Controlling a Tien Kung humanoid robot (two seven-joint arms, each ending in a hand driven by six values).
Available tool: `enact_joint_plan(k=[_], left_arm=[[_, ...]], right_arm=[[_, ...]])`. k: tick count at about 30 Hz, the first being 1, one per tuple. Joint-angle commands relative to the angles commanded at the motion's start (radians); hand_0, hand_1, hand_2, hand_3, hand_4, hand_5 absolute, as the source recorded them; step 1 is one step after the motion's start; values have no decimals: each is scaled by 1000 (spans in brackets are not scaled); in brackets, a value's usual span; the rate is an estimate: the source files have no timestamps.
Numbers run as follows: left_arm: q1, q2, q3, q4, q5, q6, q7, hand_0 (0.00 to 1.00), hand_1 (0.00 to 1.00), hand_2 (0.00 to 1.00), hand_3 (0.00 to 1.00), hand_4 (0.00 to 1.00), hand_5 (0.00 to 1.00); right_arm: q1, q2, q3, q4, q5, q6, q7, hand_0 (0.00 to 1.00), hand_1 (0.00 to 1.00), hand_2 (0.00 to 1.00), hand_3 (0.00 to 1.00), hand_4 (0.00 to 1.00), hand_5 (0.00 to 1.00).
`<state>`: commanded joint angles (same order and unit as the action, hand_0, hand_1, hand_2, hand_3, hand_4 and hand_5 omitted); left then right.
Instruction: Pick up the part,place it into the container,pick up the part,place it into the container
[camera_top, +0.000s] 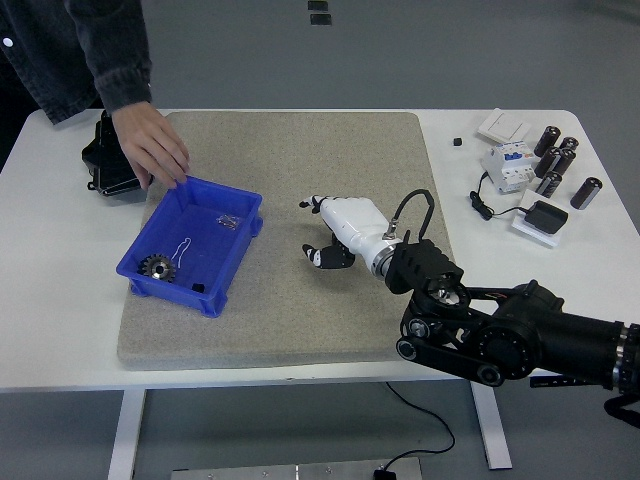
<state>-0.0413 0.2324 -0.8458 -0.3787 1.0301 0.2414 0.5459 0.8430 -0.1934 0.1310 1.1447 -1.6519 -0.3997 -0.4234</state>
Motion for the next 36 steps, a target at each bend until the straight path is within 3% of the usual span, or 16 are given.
enact_joint_plan(k=[12, 21, 36], left_arm=[[-1, -1, 0, 0, -2, 0, -3, 670, 650, 633, 650, 714, 584], [-1, -2, 3, -1, -6, 2, -3, 670, 650, 633, 650, 716, 587], [-4, -2, 6, 0, -9, 1, -8, 670, 650, 632, 644, 716, 589]], right_arm=[[-7, -16, -15, -58, 4, 8, 8, 350, 578, 756, 791, 679, 289], [2, -25, 7, -49, -3, -6, 9, 341, 573, 749, 785, 685, 297], [9, -25, -40, -91, 8, 4, 8, 321, 547, 709, 753, 684, 307]])
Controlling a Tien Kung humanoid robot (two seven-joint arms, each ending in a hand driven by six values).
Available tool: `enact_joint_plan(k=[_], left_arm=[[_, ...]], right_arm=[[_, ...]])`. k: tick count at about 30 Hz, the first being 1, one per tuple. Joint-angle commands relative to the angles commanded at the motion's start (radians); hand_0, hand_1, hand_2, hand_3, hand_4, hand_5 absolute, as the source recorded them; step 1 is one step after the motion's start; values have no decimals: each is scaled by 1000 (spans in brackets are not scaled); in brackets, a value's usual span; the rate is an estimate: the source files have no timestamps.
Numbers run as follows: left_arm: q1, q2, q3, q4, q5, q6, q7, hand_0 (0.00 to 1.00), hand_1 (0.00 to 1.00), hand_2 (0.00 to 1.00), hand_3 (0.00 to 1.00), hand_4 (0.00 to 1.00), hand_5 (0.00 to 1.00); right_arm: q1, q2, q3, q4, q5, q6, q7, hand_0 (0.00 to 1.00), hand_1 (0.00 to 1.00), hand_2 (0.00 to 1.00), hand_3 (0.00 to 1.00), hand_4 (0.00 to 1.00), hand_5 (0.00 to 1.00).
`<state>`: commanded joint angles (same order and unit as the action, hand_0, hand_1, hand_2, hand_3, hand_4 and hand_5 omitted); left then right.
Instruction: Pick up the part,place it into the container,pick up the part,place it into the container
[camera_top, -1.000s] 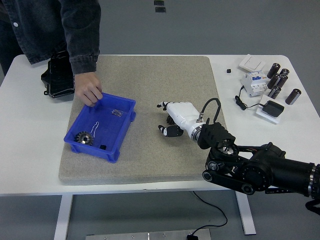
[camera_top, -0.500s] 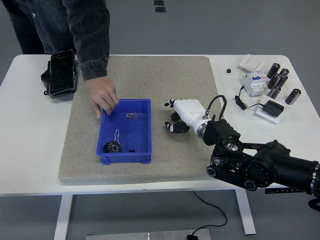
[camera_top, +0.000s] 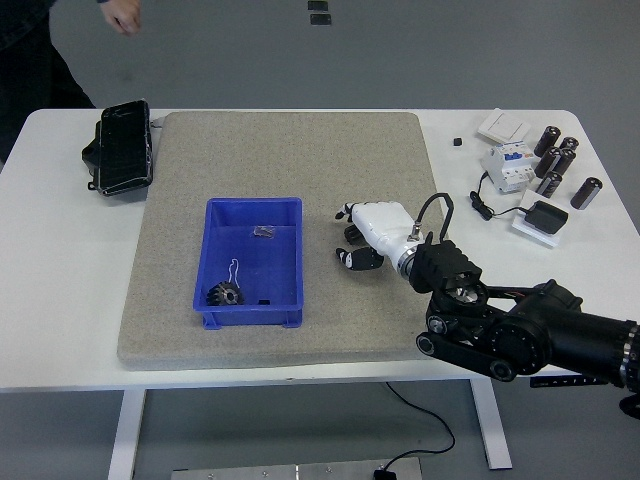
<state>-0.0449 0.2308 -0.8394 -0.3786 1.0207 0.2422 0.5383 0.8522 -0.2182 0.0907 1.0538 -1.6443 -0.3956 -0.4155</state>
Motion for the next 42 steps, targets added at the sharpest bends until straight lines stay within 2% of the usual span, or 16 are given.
enact_joint_plan(k=[10, 11, 16, 17, 28, 29, 34, 35, 40, 41, 42], left_arm=[[0, 0, 1, 0, -2, 1, -3, 670, 650, 632, 640, 717, 591], [-1, 0, 1, 0, -2, 1, -3, 670, 650, 631, 637, 717, 591], [-1, 1, 2, 0, -2, 1, -5, 670, 650, 631, 637, 717, 591], [-2, 1, 2, 0, -2, 1, -6, 670, 650, 630, 636, 718, 591], [-4, 0, 8, 2, -12, 5, -16, 670, 650, 627, 627, 719, 594], [-4, 0, 8, 2, -12, 5, -16, 669, 650, 627, 624, 719, 597], [-4, 0, 10, 3, -15, 8, -20, 669, 650, 627, 624, 719, 597], [-4, 0, 11, 4, -16, 8, -22, 667, 649, 626, 623, 719, 596], [-5, 1, 15, 5, -23, 10, -28, 667, 649, 626, 623, 719, 596], [-5, 1, 15, 5, -24, 11, -29, 667, 649, 627, 620, 718, 600], [-5, 1, 15, 5, -25, 11, -29, 667, 649, 627, 620, 718, 600]], right_arm=[[1, -3, -3, -6, -1, -5, 0, 317, 543, 673, 731, 683, 307], [1, -3, -3, -5, -1, -6, 1, 301, 503, 587, 695, 678, 316], [-1, -2, -5, -6, 1, -9, -1, 301, 503, 587, 695, 678, 316], [-2, -1, -6, -7, 2, -10, -1, 294, 476, 545, 678, 672, 317], [-5, 5, -13, -17, 9, -19, 1, 287, 472, 534, 677, 671, 318], [-5, 5, -12, -16, 8, -21, 1, 277, 462, 496, 673, 651, 318], [-6, 3, -9, -14, 8, -31, 5, 277, 462, 496, 673, 651, 318], [-6, 3, -9, -14, 8, -32, 5, 275, 470, 473, 674, 449, 199], [-8, 3, -8, -13, 4, -38, 4, 275, 470, 473, 674, 449, 199], [-9, 4, -9, -13, 3, -38, 3, 301, 467, 438, 630, 462, 65], [-9, 4, -9, -13, 3, -38, 3, 301, 467, 438, 630, 462, 65]])
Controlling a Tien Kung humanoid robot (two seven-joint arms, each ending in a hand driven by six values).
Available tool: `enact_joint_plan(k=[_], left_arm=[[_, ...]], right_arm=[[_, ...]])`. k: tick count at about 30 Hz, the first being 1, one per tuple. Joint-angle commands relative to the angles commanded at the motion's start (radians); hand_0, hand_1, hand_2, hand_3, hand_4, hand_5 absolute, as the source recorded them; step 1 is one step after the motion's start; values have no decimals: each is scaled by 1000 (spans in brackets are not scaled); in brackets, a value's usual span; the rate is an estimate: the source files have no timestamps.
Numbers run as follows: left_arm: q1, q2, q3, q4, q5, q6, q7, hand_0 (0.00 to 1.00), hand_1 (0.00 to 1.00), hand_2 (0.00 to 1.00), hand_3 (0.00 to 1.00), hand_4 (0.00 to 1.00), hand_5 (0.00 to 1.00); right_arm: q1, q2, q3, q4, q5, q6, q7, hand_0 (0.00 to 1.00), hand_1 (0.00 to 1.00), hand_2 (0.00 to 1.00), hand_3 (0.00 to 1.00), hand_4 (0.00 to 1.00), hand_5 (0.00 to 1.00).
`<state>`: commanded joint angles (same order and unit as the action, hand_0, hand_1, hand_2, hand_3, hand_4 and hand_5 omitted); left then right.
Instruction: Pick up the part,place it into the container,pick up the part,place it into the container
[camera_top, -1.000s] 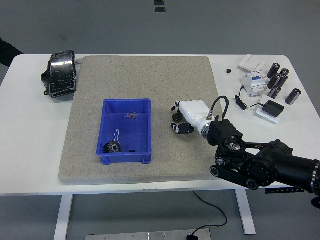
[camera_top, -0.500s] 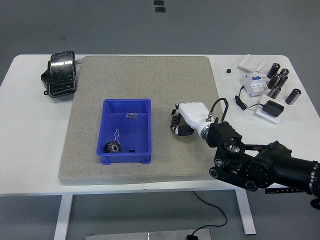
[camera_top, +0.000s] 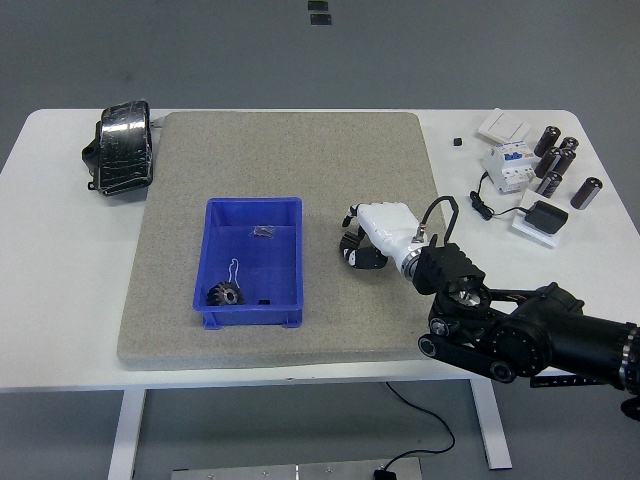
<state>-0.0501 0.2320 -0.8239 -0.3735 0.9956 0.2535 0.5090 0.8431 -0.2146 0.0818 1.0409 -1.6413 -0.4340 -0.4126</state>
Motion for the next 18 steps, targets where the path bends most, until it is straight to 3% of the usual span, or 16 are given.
enact_joint_plan(k=[10, 11, 18], left_arm=[[0, 2, 4, 0, -13, 9, -9, 665, 648, 625, 615, 717, 601], [0, 2, 4, 0, -13, 9, -10, 665, 648, 623, 613, 716, 606], [2, 1, 3, 0, -13, 12, -12, 661, 647, 623, 613, 714, 610]], right_arm=[[-3, 0, -8, 2, -14, 10, -9, 307, 465, 420, 585, 468, 44], [-3, 0, -7, 3, -17, 10, -10, 308, 466, 402, 540, 492, 10], [-1, -17, 28, 38, -56, 8, -18, 319, 472, 401, 541, 464, 2]])
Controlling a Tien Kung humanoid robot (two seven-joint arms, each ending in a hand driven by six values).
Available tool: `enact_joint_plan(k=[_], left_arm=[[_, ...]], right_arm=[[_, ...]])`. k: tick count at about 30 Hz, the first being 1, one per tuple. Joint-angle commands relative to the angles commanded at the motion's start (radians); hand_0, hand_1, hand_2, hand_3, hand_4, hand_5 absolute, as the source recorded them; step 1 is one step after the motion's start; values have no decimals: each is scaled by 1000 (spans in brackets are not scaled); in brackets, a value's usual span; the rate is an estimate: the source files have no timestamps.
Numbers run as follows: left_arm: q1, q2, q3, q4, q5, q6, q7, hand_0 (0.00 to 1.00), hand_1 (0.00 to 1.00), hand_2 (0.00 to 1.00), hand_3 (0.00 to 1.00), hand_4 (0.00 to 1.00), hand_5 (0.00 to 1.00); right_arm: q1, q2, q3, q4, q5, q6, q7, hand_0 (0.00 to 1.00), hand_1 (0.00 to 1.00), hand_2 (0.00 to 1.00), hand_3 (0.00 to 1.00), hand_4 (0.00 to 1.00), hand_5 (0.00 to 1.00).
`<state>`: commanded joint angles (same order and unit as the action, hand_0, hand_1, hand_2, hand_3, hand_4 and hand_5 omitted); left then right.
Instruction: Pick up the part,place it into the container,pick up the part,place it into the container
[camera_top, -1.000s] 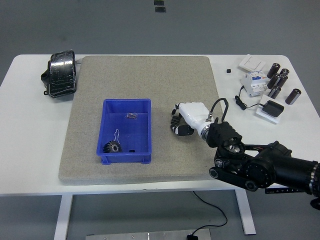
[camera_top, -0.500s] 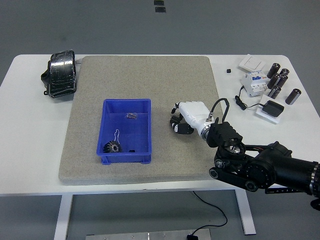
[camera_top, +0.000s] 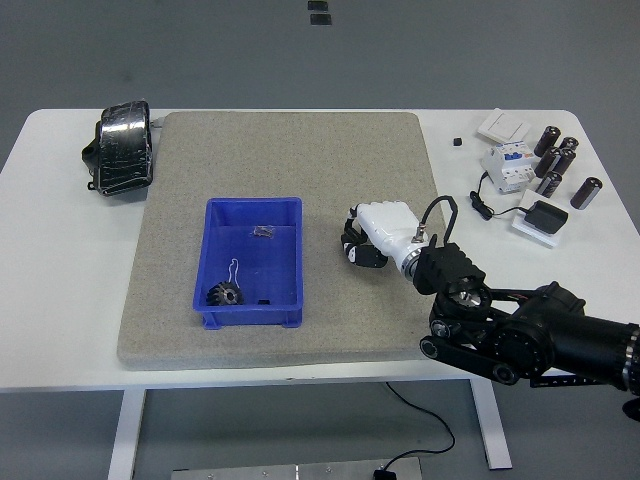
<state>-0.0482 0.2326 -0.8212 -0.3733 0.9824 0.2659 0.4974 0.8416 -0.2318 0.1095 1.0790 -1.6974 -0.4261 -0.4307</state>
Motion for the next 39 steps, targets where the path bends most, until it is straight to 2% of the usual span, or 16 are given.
enact_joint_plan(k=[7, 12, 16, 17, 21, 22, 23, 28, 29, 34, 35, 39], left_arm=[[2, -1, -3, -1, 5, 1, 3, 660, 644, 623, 612, 714, 614], [4, -2, -8, -2, 13, 0, 8, 659, 644, 622, 611, 714, 619], [5, -1, -17, -5, 25, -1, 18, 659, 644, 622, 611, 714, 619], [5, -1, -21, -6, 30, -1, 22, 659, 644, 622, 611, 716, 622], [5, 1, -28, -8, 39, -2, 29, 659, 644, 622, 611, 716, 622], [5, 1, -28, -8, 39, -2, 29, 659, 644, 622, 611, 716, 622], [5, 1, -29, -8, 39, -2, 30, 659, 644, 622, 611, 717, 627], [5, 2, -28, -9, 39, -1, 32, 659, 644, 622, 611, 717, 627], [4, 2, -28, -9, 38, -1, 31, 658, 643, 622, 607, 719, 628], [2, 2, -27, -7, 36, -2, 29, 658, 643, 622, 607, 719, 628], [2, 2, -27, -7, 36, -2, 29, 658, 643, 622, 603, 720, 627], [1, 1, -27, -7, 35, -3, 29, 658, 643, 622, 603, 720, 627]], right_arm=[[-3, -2, 75, 72, -33, -25, -10, 321, 480, 399, 535, 470, 2], [-14, 1, 113, 170, -70, -50, -24, 325, 478, 400, 536, 476, 2], [-17, 2, 109, 252, -79, -48, -26, 325, 478, 400, 536, 476, 2], [-17, 4, 107, 269, -79, -47, -25, 349, 571, 569, 643, 538, 25], [-13, 12, 87, 315, -69, -52, -17, 349, 571, 569, 643, 538, 25], [-12, 14, 83, 319, -67, -52, -15, 349, 571, 569, 643, 538, 25], [-11, 16, 78, 320, -63, -54, -13, 339, 599, 598, 659, 479, 136], [-9, 27, 68, 312, -54, -51, -7, 339, 599, 598, 659, 479, 136], [-8, 29, 66, 310, -53, -49, -6, 350, 625, 625, 671, 438, 249], [-6, 34, 62, 302, -47, -40, -5, 350, 625, 625, 671, 438, 249], [-6, 34, 63, 301, -47, -40, -6, 375, 645, 646, 683, 484, 260], [-14, 32, 81, 297, -56, -42, -6, 375, 645, 646, 683, 484, 260]])
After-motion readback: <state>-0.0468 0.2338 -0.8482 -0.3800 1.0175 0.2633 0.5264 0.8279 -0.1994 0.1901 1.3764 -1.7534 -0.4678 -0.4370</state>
